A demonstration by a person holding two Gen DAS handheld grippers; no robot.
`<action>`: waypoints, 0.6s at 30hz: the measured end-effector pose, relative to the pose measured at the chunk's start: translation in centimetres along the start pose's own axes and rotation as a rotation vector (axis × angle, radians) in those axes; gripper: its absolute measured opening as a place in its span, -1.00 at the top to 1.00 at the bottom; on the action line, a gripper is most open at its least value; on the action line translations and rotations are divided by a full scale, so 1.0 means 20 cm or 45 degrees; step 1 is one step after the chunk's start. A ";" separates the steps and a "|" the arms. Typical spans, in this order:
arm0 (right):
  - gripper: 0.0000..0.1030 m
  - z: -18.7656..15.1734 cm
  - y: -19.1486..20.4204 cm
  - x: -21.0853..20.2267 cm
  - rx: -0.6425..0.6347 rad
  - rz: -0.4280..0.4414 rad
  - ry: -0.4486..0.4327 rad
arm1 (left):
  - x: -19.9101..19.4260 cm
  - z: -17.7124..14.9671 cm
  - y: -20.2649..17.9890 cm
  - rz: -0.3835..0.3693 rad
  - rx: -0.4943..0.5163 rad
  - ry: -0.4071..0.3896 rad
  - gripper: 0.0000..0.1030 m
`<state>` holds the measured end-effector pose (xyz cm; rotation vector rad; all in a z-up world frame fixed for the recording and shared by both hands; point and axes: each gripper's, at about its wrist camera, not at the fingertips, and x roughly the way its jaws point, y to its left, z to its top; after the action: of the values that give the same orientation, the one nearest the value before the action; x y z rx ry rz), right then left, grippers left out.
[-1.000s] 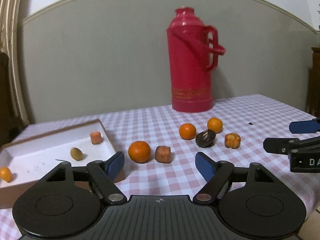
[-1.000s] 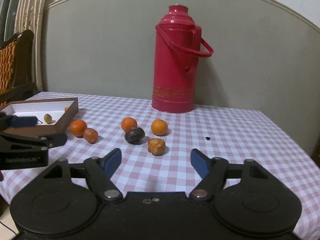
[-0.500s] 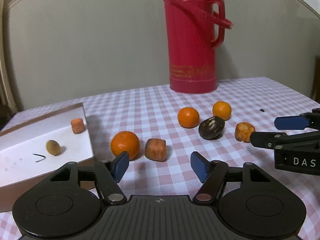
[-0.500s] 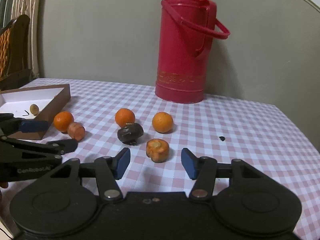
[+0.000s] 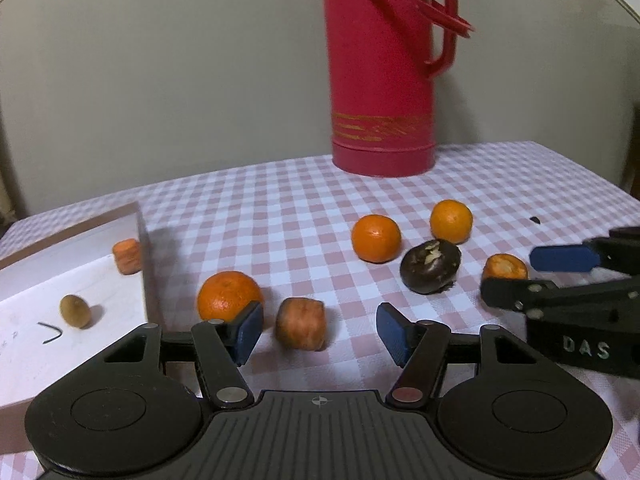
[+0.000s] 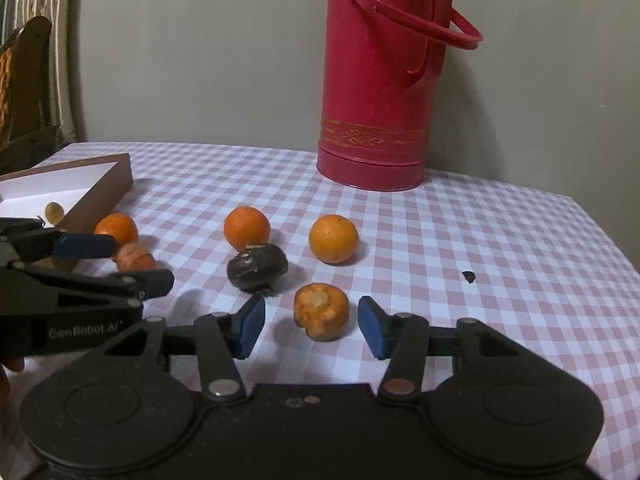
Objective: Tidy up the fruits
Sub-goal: 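Grasp a carrot piece with the left tool while the right tool grasps another carrot piece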
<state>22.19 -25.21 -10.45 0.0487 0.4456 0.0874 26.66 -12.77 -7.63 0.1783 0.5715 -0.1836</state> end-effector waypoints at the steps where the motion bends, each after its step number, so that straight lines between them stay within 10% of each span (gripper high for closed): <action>1: 0.17 0.01 -0.01 0.01 0.006 -0.008 0.009 | 0.01 0.00 -0.01 -0.003 0.008 0.007 -0.24; 10: 0.53 0.02 -0.04 0.10 0.041 -0.012 0.090 | 0.04 0.00 0.03 -0.021 -0.061 0.051 0.39; 18: 0.53 0.01 -0.05 0.05 0.045 -0.058 0.058 | -0.02 -0.02 0.02 -0.018 -0.057 -0.018 0.39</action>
<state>23.21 -26.12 -10.81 0.0710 0.4937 0.0356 26.19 -12.26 -7.64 0.1296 0.5625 -0.1855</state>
